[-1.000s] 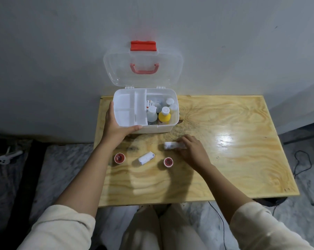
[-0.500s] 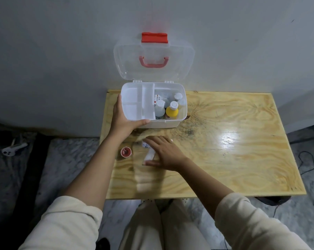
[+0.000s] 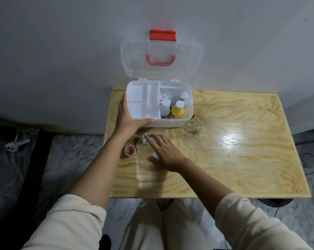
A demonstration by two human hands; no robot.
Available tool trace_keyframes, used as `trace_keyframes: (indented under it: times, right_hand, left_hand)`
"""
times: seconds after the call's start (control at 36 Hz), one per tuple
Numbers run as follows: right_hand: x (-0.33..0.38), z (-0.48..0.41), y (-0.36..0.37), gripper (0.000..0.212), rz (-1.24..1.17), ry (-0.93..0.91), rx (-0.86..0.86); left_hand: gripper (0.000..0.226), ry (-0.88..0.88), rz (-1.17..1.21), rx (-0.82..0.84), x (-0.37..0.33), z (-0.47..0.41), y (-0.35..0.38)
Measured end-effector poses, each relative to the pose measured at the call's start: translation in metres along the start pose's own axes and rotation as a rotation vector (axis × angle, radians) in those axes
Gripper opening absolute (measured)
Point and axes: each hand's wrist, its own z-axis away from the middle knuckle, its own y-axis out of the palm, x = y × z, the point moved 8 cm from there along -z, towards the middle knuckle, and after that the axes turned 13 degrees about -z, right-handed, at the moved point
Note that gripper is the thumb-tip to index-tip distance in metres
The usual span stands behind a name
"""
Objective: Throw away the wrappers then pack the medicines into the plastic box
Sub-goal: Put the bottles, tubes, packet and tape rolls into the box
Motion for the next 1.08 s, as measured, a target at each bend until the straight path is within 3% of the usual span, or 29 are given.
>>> trace_keyframes:
  times: [0.14, 0.31, 0.39, 0.58, 0.75, 0.94, 1.08]
  right_hand:
    - [-0.001, -0.002, 0.004, 0.082, 0.085, -0.013, 0.013]
    - [-0.017, 0.012, 0.0, 0.089, 0.138, 0.275, -0.117]
    - [-0.018, 0.016, 0.0, 0.085, 0.097, 0.335, -0.135]
    - [-0.005, 0.006, -0.003, 0.066, 0.056, 0.232, -0.175]
    - [-0.005, 0.001, -0.01, 0.055, 0.029, 0.25, -0.196]
    - [0.003, 0.02, -0.024, 0.056, -0.102, 0.195, -0.21]
    - [0.009, 0.045, -0.051, 0.058, -0.243, 0.161, -0.349]
  left_hand:
    - [0.12, -0.002, -0.002, 0.007, -0.003, 0.003, 0.0]
    - [0.12, -0.008, 0.024, 0.017, -0.001, 0.002, 0.001]
    - [0.121, -0.01, 0.026, 0.013, 0.001, 0.001, 0.001]
    - [0.123, -0.005, 0.025, 0.014, 0.001, 0.001, 0.002]
    - [0.123, -0.001, 0.021, 0.01, 0.0, 0.001, 0.001]
    - [0.123, -0.009, 0.007, 0.058, -0.001, 0.002, 0.001]
    - [0.126, -0.006, 0.067, 0.189, 0.001, 0.005, 0.002]
